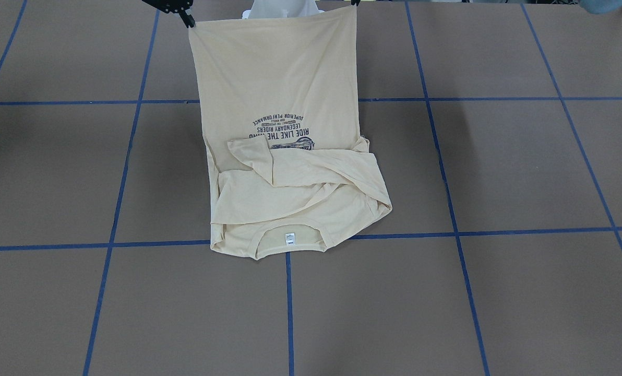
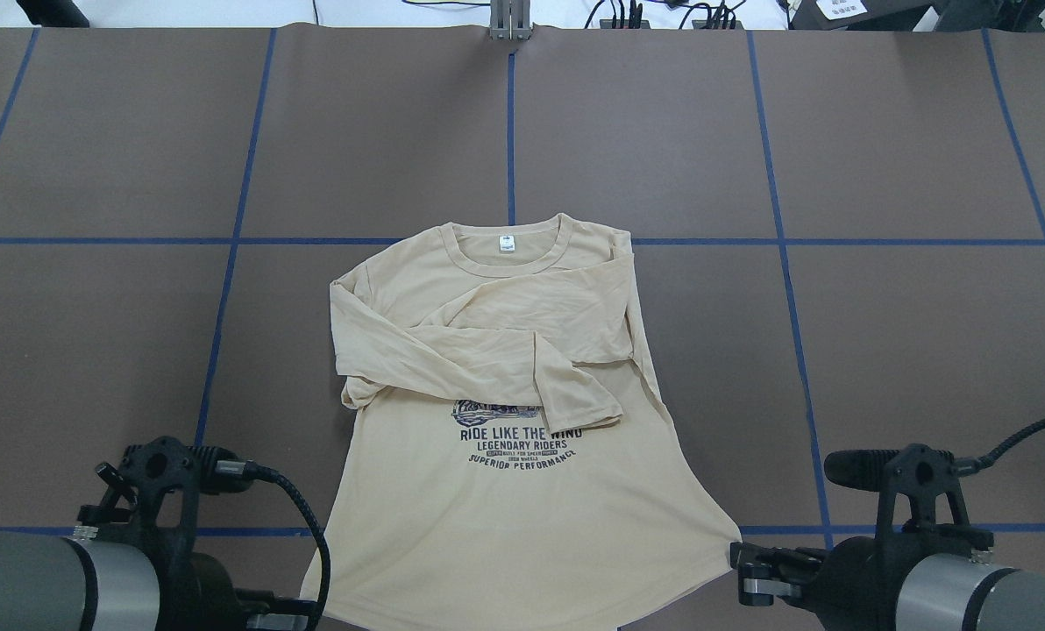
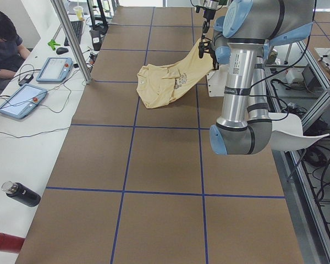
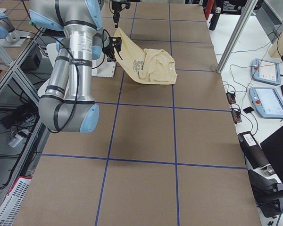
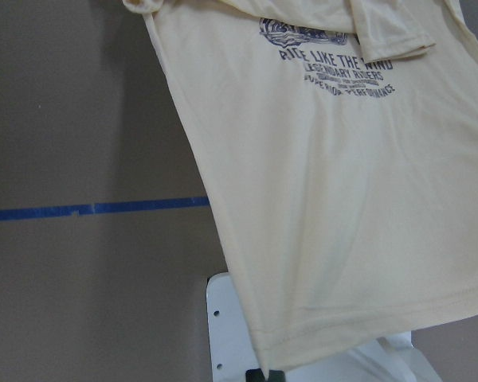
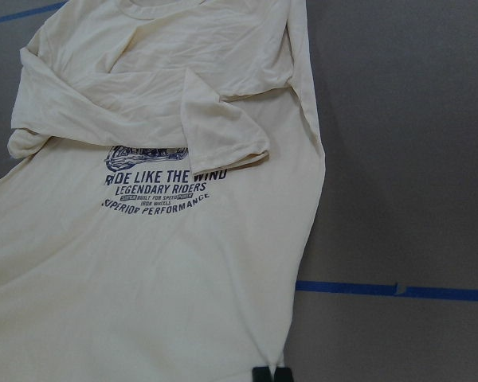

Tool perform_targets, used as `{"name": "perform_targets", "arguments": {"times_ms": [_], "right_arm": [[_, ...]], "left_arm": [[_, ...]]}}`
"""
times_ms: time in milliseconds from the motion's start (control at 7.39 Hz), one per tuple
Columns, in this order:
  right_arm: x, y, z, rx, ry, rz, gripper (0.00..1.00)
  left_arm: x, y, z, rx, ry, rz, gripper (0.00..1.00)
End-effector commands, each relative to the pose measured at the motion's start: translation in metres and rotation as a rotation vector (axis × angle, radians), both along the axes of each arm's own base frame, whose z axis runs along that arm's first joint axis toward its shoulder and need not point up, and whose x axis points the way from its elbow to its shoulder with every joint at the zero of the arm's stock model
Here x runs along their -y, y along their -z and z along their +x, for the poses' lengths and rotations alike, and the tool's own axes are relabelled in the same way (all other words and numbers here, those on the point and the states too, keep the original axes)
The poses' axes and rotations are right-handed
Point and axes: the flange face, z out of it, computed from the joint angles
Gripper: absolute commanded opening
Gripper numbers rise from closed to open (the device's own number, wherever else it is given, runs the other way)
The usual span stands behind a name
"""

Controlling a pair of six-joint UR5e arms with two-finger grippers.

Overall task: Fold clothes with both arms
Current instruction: 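Lift the hem with both grippers and fold it toward the collar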

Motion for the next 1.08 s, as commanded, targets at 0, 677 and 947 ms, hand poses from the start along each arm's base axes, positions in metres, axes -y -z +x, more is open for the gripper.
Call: {"name": "perform_targets", "arguments": {"times_ms": [0,677,947], "right_arm": [[0.052,-0.01,-0.067,-0.032,-0.125,0.002,0.0],[0.198,0.004,-0.07,-0.057,-0.332,0.03,0.0],[0.222,0.019,-0.057,-0.036,-0.355,0.019,0.0]], "left_arm": [[0.033,-0.023,0.053,0.106,0.067,-0.003,0.0],[0.202,-0.037,0.035,0.238,0.247,0.246,0.0],[0.226,-0.026,0.018,0.233,0.277,0.28,0.0]]}}
